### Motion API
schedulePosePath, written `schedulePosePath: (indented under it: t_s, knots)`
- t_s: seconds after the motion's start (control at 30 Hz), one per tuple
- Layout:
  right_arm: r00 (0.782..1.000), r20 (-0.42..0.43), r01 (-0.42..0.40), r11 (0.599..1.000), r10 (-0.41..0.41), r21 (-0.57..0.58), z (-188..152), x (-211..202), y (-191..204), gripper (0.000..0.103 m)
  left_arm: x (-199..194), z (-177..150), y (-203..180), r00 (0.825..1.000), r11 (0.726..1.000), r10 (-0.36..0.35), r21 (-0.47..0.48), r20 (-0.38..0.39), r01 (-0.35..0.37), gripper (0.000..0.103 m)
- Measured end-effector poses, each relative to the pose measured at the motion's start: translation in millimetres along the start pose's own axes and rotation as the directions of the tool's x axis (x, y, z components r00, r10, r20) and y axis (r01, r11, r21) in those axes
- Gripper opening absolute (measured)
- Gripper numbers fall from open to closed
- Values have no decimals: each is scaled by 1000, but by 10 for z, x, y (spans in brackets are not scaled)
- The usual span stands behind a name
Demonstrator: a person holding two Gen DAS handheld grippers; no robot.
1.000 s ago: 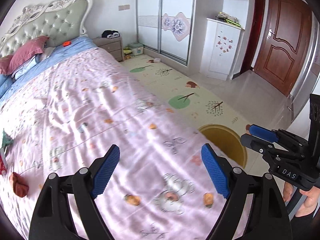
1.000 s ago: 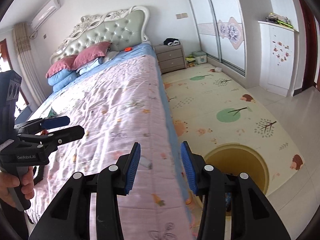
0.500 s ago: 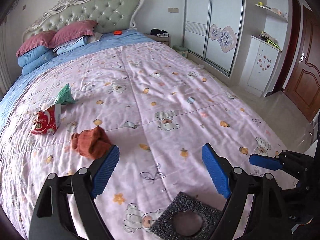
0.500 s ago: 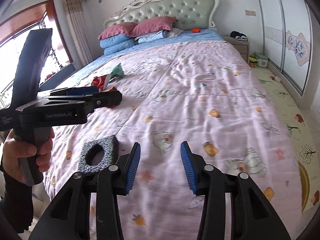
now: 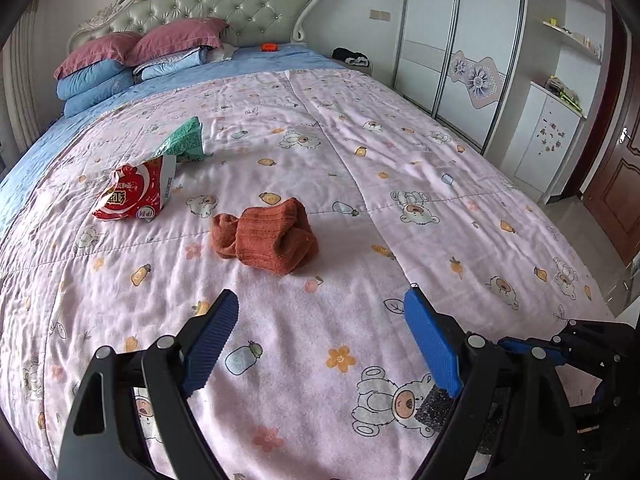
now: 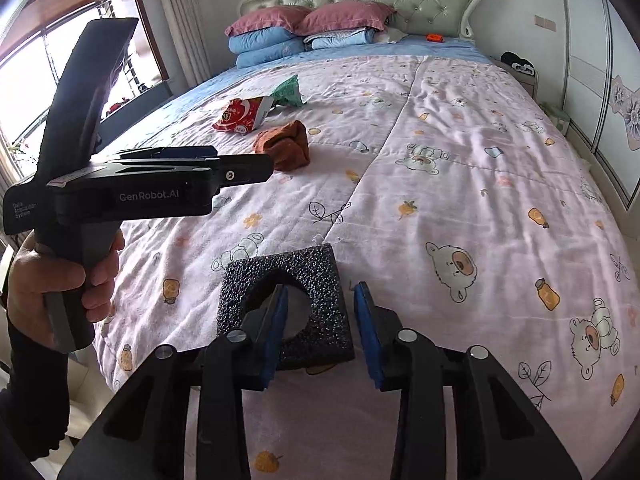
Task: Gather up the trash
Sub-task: 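Grasp the grey foam pad with the right tool while the left tool grasps the orange sock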
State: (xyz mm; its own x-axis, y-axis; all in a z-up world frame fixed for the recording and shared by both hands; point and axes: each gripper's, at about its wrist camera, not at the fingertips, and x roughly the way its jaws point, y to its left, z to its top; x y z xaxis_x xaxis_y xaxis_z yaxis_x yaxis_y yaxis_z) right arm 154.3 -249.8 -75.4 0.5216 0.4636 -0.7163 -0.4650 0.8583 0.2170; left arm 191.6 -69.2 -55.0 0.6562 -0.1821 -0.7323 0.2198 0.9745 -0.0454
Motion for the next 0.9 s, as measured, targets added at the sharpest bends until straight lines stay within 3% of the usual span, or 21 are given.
schedulePosePath:
  t_s: [0.13,0.4,0.7,0.9]
  knots:
    - [999,-14,44,999,-44,-19,5,81,48,21,82,-8,106,1000,1000,3,-18,-11,-3,85]
    - [1000,18,-12,998,11,67,131,51,-120,21,320,115,266,999,999,11,-40,-47,-13,85]
    - [999,11,-34,997,34,74,194,160,-193,21,770,366,375,995,998,34,-45,-94,-38,84]
    - [998,19,-58,995,56,86,200,194,-245,21,876,372,328,996,999,27,-33,-88,-30,57]
